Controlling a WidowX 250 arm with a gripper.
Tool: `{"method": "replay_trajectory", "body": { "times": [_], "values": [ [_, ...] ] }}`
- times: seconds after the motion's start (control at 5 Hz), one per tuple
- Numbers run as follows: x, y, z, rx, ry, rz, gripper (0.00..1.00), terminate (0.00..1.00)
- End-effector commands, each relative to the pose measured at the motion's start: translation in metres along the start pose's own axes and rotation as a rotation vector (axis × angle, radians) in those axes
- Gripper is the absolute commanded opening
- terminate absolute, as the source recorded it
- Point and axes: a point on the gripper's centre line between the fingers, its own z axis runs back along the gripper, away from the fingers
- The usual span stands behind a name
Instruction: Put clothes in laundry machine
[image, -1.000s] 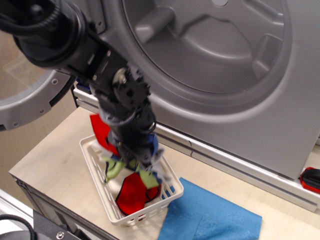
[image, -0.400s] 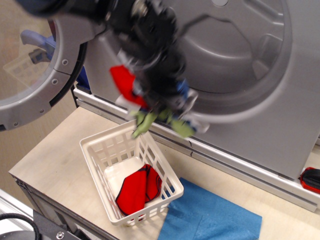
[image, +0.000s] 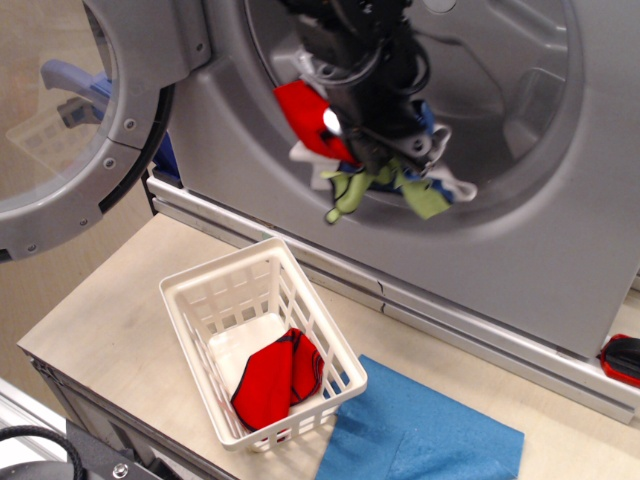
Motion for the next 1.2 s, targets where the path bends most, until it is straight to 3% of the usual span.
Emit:
{"method": "replay_trajectory", "body": {
  "times": [0.0,0.4,0.6,0.8,1.0],
  "values": [
    [0.036,0.021,-0.002,-0.003,-0.125,0.063,0.0,0.0],
    [0.047,0.022,-0.028,-0.008,-0.202,0.065,0.0,0.0],
    [0.05,0.022,-0.04,-0.005,-0.189,0.068,0.0,0.0],
    [0.048,0.023,-0.039,-0.01,-0.201,0.083,1.0,0.0],
    [0.046,0.022,-0.028,-0.038,-0.235,0.094,1.0,0.0]
  ]
}}
